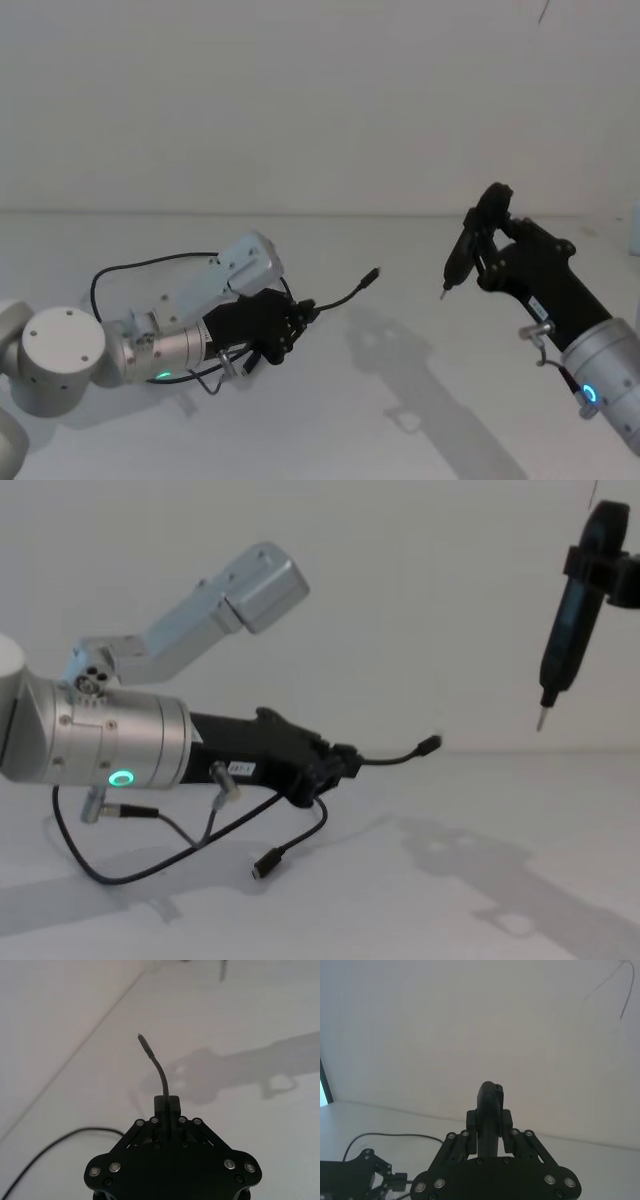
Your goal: Pick up the data cable with the one hand.
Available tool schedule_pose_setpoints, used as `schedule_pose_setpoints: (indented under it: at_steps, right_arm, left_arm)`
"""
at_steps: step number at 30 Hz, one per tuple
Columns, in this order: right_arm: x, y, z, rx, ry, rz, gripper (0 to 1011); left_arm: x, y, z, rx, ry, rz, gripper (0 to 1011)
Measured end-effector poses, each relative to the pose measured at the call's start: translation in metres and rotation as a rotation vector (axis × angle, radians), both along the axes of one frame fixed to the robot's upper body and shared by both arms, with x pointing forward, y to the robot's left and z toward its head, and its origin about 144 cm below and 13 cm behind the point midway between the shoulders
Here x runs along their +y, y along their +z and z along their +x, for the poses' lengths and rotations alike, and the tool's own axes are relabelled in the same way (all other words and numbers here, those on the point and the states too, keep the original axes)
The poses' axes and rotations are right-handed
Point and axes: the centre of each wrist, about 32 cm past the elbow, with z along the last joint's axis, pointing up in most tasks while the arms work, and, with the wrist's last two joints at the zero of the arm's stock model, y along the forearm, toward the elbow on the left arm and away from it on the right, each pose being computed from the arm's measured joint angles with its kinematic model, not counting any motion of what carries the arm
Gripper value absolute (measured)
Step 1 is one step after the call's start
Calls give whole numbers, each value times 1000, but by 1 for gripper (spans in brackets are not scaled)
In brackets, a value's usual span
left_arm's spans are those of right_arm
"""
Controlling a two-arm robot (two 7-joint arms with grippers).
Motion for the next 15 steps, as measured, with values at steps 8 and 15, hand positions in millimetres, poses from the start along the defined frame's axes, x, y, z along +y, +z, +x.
schedule_pose_setpoints:
  at_steps: [8,15]
  right_arm:
    - [1,6,14,-16,20,-3,279]
    - [1,8,24,-26,34,-12,279]
  left_arm:
    - [6,10,0,-47,-95,-19,38]
    - [9,16,-1,-67,-139,-22,38]
